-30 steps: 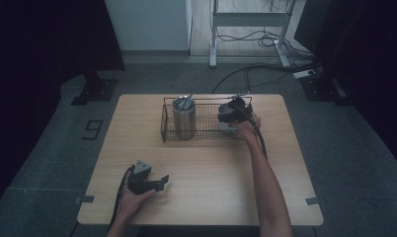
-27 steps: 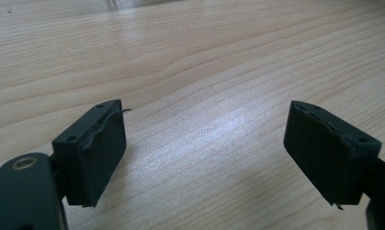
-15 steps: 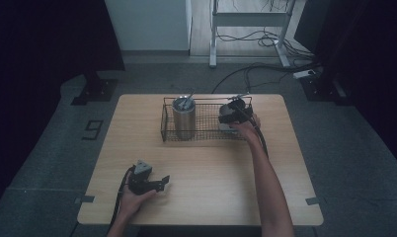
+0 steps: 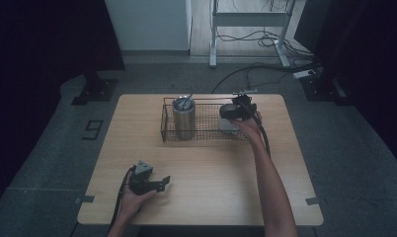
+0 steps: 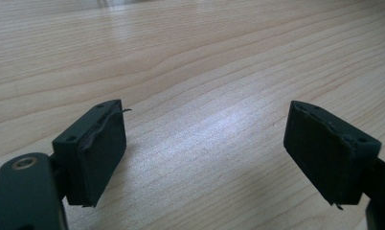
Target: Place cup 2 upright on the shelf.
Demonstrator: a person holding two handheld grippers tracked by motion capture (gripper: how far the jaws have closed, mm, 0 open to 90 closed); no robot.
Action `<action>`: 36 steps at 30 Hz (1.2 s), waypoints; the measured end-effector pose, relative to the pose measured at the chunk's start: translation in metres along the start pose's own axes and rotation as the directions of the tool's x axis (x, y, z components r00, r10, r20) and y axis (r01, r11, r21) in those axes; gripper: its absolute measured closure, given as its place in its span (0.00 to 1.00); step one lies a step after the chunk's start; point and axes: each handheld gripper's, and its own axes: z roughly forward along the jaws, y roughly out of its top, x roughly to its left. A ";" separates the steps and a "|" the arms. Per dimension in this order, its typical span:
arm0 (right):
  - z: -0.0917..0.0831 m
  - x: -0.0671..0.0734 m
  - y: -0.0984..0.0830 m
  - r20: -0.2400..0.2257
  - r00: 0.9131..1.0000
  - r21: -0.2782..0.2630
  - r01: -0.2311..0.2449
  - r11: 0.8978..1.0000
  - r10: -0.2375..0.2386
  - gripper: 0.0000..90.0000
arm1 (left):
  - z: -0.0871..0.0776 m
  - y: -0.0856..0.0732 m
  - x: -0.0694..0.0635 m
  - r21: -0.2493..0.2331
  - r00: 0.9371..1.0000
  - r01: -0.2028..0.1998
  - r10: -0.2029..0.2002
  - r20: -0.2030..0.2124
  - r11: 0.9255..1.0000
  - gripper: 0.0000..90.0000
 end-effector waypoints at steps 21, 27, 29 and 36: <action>-0.054 0.009 -0.022 -0.038 0.999 -0.105 0.010 0.994 -0.014 0.10 | -0.006 0.001 0.001 -0.021 1.000 0.010 -0.010 0.000 1.000 0.17; -0.075 0.015 -0.036 -0.059 0.998 -0.135 0.030 0.990 -0.039 0.11 | -0.006 0.001 0.001 -0.017 1.000 0.010 -0.010 -0.001 1.000 0.17; -0.085 0.018 -0.048 -0.070 0.997 -0.146 0.032 0.989 -0.043 0.12 | -0.006 0.001 0.001 -0.020 1.000 0.012 -0.012 -0.001 1.000 0.17; -0.099 0.020 -0.071 -0.098 0.994 -0.162 0.024 0.987 -0.041 0.13 | -0.006 0.000 0.000 -0.016 1.000 0.011 -0.011 -0.003 1.000 0.17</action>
